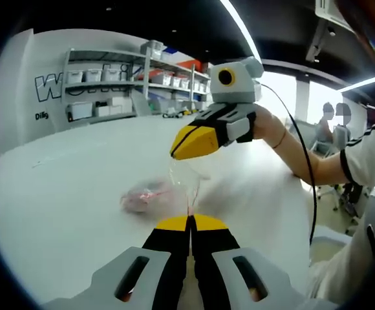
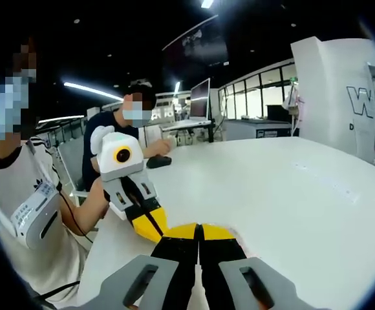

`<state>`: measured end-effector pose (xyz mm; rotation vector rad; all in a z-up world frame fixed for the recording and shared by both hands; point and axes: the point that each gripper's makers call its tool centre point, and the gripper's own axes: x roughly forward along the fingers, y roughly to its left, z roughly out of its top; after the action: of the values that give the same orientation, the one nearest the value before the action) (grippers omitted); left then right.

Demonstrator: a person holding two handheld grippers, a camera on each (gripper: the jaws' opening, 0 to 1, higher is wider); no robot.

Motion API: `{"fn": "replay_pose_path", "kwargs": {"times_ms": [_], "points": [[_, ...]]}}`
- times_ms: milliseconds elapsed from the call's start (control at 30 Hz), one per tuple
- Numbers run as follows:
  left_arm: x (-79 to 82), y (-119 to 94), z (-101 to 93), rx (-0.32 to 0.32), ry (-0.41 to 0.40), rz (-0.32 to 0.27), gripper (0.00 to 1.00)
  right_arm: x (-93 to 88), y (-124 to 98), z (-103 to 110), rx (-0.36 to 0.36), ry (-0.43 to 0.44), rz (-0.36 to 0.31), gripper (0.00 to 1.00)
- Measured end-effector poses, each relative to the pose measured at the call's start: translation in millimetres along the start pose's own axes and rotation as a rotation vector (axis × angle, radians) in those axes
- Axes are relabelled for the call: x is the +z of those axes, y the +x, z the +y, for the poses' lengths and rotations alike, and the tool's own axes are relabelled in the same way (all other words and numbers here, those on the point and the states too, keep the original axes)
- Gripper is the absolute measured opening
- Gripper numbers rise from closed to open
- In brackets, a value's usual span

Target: Open the resealable bag by pulling the two sides of the seal apart until the entire bag opening is separated and visibly accessible.

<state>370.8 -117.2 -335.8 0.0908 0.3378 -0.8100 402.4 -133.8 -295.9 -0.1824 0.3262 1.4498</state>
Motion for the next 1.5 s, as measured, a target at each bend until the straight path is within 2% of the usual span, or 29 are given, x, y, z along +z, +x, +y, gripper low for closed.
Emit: {"fn": "replay_pose_path", "kwargs": {"times_ms": [67,167,300,467,633,800,1167,1267,1500], "points": [[1.7,-0.6,1.2,0.006,0.001,-0.008,0.01,1.4,-0.9,-0.5,0.000,0.001,-0.007,0.00],[2.7,-0.7,-5.4,-0.031,-0.009,-0.012,0.02,1.5,0.3,2.5,0.017,0.006,-0.011,0.00],[5.9,-1.8,-5.0,-0.022,0.004,-0.032,0.02,1.0,1.0,2.5,0.016,0.007,-0.009,0.00],[10.5,-4.4,-4.9,-0.030,-0.021,-0.055,0.10,0.3,1.1,1.4,0.011,0.008,-0.006,0.00],[8.4,-4.4,-7.7,-0.031,-0.003,-0.049,0.13,1.5,0.4,0.4,0.007,0.007,-0.011,0.00],[5.2,-1.7,-14.6,-0.061,-0.008,-0.037,0.13,2.4,1.2,2.1,0.013,0.013,-0.018,0.00],[-3.6,1.6,-10.9,-0.046,-0.007,-0.023,0.19,5.2,1.0,1.3,0.007,0.008,-0.021,0.00],[-2.8,0.6,-9.9,-0.040,-0.002,-0.037,0.23,7.2,0.4,0.4,0.001,0.006,-0.025,0.00],[-2.6,-4.4,-1.6,-0.007,-0.007,-0.075,0.26,9.8,0.6,0.1,-0.002,0.006,-0.028,0.00]]}}
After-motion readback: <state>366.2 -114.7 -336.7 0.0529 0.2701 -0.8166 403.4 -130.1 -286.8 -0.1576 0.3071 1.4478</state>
